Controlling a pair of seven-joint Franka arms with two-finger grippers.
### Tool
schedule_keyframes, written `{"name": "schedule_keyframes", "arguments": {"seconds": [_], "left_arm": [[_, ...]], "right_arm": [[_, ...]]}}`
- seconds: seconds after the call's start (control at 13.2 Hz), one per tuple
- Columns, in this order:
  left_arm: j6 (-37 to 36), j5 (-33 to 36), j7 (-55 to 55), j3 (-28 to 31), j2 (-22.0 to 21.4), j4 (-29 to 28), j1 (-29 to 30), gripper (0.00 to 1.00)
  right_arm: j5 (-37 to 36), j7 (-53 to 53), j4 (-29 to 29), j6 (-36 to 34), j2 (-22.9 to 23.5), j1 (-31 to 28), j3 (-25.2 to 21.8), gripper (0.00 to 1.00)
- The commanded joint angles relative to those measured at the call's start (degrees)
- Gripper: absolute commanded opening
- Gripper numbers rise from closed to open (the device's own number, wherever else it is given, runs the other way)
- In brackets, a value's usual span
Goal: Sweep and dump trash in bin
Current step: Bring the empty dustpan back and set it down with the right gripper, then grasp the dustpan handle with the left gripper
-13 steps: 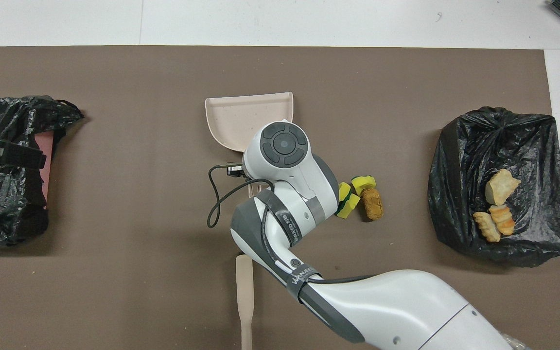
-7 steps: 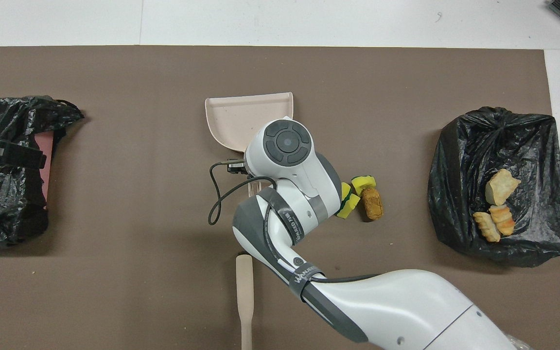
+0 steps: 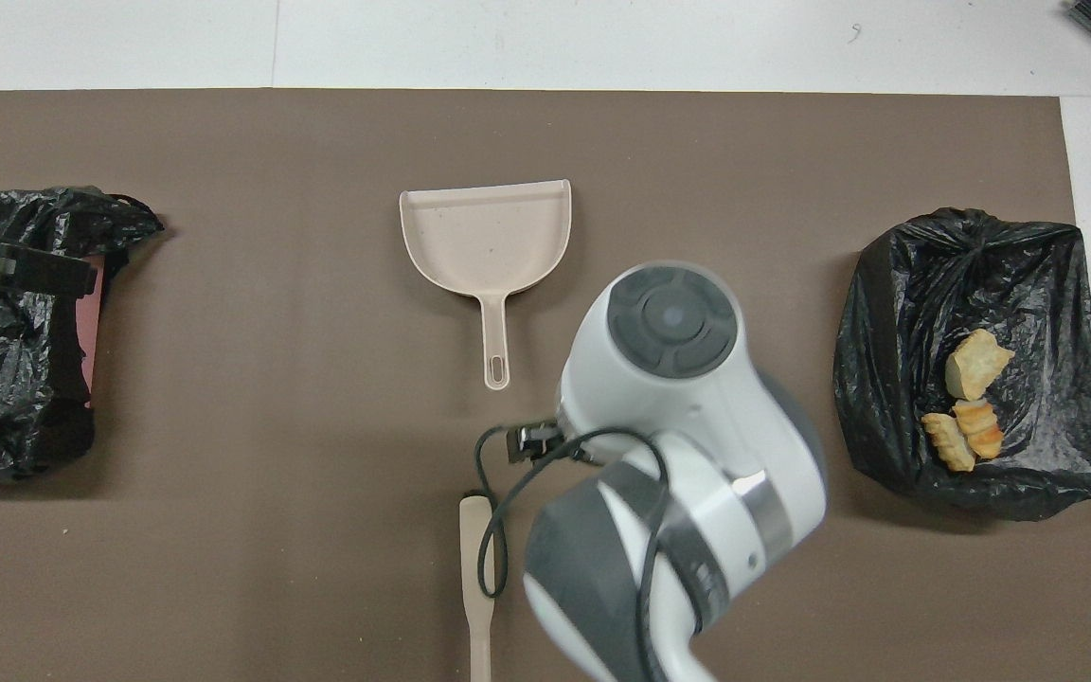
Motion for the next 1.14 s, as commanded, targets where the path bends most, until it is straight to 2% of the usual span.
{"name": "schedule_keyframes", "arguments": {"seconds": [0.0, 0.15, 0.3, 0.38, 0.53, 0.76, 1.06], "left_arm": [[4.48, -0.23, -4.72, -1.07, 5.03, 1.49, -0.62, 1.00], [9.31, -0.23, -7.72, -1.60, 7.58, 1.32, -4.13, 1.00], [11.35, -0.14, -10.00, -1.43, 10.04, 0.79, -7.73, 1.00], [12.49, 0.12, -14.72, -1.43, 11.88, 0.79, -10.44, 1.00], [17.49, 0.21, -22.56, -1.60, 14.44, -0.52, -13.71, 1.00], [22.23, 0.12, -30.20, -1.69, 17.78, -2.02, -18.28, 1.00], [30.77, -0.23, -36.65, -1.78, 19.02, -8.16, -22.60, 1.00]], "right_arm": [[5.01, 5.17, -16.69, 6.74, -11.44, 7.27, -0.01, 1.00], [5.38, 12.19, -20.06, 9.89, -11.65, 13.24, -0.01, 1.00], [6.77, 18.09, -22.34, 11.93, -11.30, 15.72, 0.08, 1.00], [10.35, 19.42, -23.57, 14.46, -10.43, 18.08, 0.08, 1.00], [10.92, 23.02, -26.47, 21.92, -7.62, 22.40, -0.01, 1.00], [10.83, 22.60, -26.75, 25.37, -4.27, 24.26, -0.01, 1.00], [10.83, 22.25, -27.36, 26.09, -4.26, 24.61, 0.08, 0.99]]}}
